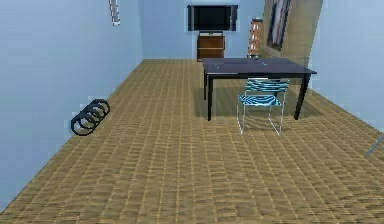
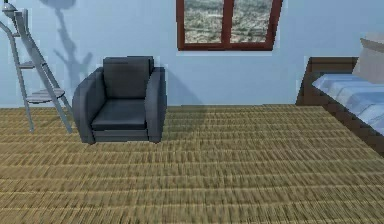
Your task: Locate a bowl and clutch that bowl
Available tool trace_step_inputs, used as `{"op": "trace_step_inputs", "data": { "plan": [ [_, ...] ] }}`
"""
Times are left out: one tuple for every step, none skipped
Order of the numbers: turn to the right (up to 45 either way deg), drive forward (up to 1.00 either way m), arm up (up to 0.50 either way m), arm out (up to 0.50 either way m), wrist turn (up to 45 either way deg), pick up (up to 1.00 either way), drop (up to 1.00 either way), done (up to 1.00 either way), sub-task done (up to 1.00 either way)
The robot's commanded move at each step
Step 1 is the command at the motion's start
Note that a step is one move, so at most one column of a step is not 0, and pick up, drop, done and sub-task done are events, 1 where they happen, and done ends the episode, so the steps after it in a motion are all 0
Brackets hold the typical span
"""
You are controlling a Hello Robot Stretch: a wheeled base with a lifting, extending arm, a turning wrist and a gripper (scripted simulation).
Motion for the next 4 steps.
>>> {"op": "trace_step_inputs", "data": {
  "plan": [
    [0.0,0.05,0.0,0.0,0.0,0.0,0.0,0.0,0.0],
    [-9.0,0.0,0.0,0.0,0.0,0.0,0.0,0.0,0.0],
    [0.0,1.0,0.0,0.0,0.0,0.0,0.0,0.0,0.0],
    [-3.0,0.0,0.0,0.0,0.0,0.0,0.0,0.0,0.0]
  ]
}}
